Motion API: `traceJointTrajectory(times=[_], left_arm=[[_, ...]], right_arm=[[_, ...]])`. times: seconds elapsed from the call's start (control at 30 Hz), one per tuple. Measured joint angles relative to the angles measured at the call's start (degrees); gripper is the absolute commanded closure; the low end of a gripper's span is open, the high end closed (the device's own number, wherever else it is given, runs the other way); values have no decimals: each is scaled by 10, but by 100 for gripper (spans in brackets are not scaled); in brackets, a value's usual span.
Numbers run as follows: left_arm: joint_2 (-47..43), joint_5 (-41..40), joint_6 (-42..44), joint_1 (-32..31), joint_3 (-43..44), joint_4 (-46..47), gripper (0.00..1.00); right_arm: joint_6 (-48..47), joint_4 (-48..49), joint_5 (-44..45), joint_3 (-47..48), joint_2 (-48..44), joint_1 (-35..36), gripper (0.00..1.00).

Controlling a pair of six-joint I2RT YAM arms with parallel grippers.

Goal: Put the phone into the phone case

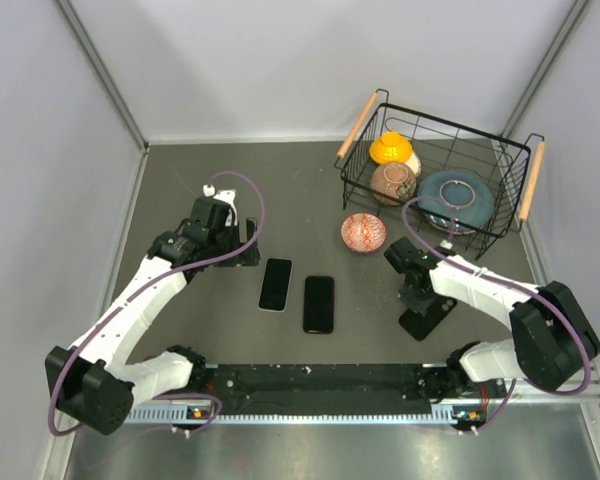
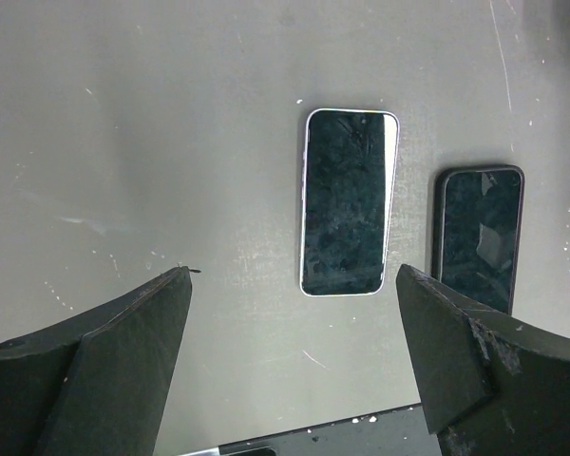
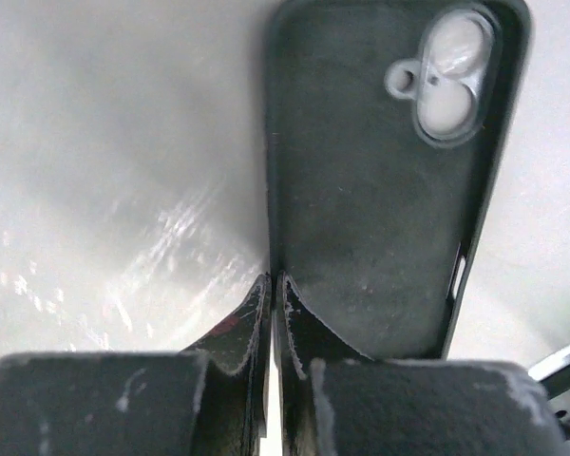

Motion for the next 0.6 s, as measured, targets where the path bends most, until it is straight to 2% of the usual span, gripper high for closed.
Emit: traceJointTrajectory(times=[0.23,0.33,0.6], left_arm=[[-3,-5,-2,5,0,-6,7],[0,7,-3,8,0,-7,3],[53,60,-20,9,-1,-4,1]], right_arm=[[-125,42,-59,4,-30,125,100],[-153,65,-81,13,-28,175,100],[-220,116,-120,65,78,276,100]])
